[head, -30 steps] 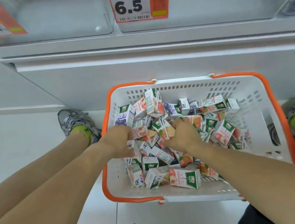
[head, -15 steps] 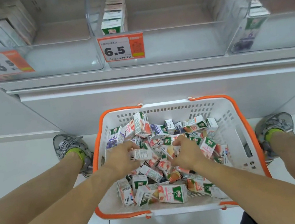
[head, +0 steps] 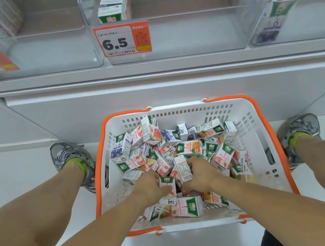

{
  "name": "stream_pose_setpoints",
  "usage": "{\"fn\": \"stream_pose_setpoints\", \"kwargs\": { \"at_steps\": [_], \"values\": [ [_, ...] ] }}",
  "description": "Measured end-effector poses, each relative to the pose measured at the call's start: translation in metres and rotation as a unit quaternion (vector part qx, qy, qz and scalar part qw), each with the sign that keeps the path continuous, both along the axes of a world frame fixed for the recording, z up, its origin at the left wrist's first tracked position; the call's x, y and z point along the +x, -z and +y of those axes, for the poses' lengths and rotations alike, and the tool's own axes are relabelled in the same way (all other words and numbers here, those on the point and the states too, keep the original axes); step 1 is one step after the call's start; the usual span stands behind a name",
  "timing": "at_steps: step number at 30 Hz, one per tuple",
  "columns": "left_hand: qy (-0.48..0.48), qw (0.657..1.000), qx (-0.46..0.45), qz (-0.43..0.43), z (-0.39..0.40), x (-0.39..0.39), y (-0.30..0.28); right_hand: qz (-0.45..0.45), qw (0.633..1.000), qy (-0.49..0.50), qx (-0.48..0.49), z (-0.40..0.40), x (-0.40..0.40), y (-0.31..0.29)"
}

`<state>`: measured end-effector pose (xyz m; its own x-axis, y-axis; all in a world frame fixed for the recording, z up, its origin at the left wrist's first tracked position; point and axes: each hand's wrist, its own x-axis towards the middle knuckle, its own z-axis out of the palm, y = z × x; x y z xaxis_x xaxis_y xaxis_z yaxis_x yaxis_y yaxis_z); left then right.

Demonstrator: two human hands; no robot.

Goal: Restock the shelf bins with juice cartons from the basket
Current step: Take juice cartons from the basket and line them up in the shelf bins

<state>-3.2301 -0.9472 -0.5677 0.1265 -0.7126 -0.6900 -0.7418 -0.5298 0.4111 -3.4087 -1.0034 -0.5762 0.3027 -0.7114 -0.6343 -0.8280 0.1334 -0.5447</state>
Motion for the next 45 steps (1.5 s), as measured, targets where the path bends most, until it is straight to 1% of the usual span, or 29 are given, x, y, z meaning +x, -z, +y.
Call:
{"fn": "stream_pose_setpoints", "kwargs": {
  "at_steps": [4,6,7,9,11,14,17,20,23,25,27,29,31,33,35,38,40,42,45],
  "values": [
    [0.043,0.998,0.049,-0.009,-0.007,-0.003,-0.001,-0.022,0.998,0.016,0.063,-0.003,0.001,0.003],
    [0.062,0.996,0.064,-0.016,-0.010,-0.003,-0.002,-0.043,0.993,0.042,0.103,-0.006,0.002,0.006],
    [0.056,0.996,0.068,-0.002,-0.011,-0.003,-0.001,-0.060,0.989,0.063,0.118,-0.007,0.003,0.006],
    [0.026,0.997,0.062,0.039,-0.012,-0.005,0.000,-0.085,0.985,0.096,0.119,-0.009,0.006,0.007],
    [0.000,0.998,0.042,0.047,-0.012,-0.007,-0.001,-0.090,0.983,0.109,0.114,-0.010,0.007,0.007],
    [-0.051,0.996,0.026,0.070,-0.012,-0.010,-0.002,-0.082,0.979,0.106,0.156,-0.012,0.007,0.003],
    [-0.061,0.994,0.020,0.083,-0.012,-0.014,-0.006,-0.110,0.964,0.105,0.217,-0.013,0.003,-0.002],
    [-0.056,0.995,0.043,0.071,-0.010,-0.017,-0.012,-0.139,0.946,0.102,0.273,-0.014,-0.003,-0.007],
    [-0.074,0.991,0.083,0.070,-0.014,-0.012,-0.023,-0.141,0.949,0.078,0.273,-0.020,-0.011,-0.016],
    [-0.108,0.983,0.101,0.107,-0.025,0.000,-0.039,-0.160,0.947,0.060,0.272,-0.027,-0.016,-0.028],
    [-0.168,0.964,0.102,0.182,-0.040,0.015,-0.060,-0.188,0.947,0.055,0.256,-0.039,-0.021,-0.046],
    [-0.236,0.937,0.073,0.246,-0.056,0.029,-0.085,-0.224,0.948,0.062,0.219,-0.052,-0.023,-0.070],
    [-0.268,0.912,0.042,0.307,-0.071,0.041,-0.108,-0.266,0.944,0.072,0.180,-0.064,-0.023,-0.098],
    [-0.258,0.899,0.023,0.353,-0.080,0.049,-0.134,-0.311,0.935,0.076,0.151,-0.075,-0.023,-0.126],
    [-0.232,0.893,-0.002,0.385,-0.086,0.056,-0.161,-0.350,0.927,0.076,0.115,-0.084,-0.022,-0.154],
    [-0.193,0.888,-0.059,0.412,-0.091,0.065,-0.201,-0.391,0.916,0.080,0.049,-0.091,-0.019,-0.187],
    [-0.187,0.877,-0.102,0.430,-0.091,0.074,-0.221,-0.422,0.902,0.094,0.005,-0.092,-0.016,-0.205],
    [-0.209,0.854,-0.152,0.452,-0.088,0.084,-0.233,-0.461,0.880,0.107,-0.034,-0.092,-0.010,-0.222],
    [-0.237,0.805,-0.213,0.500,-0.085,0.097,-0.240,-0.509,0.848,0.124,-0.084,-0.092,-0.001,-0.245]
  ]
}}
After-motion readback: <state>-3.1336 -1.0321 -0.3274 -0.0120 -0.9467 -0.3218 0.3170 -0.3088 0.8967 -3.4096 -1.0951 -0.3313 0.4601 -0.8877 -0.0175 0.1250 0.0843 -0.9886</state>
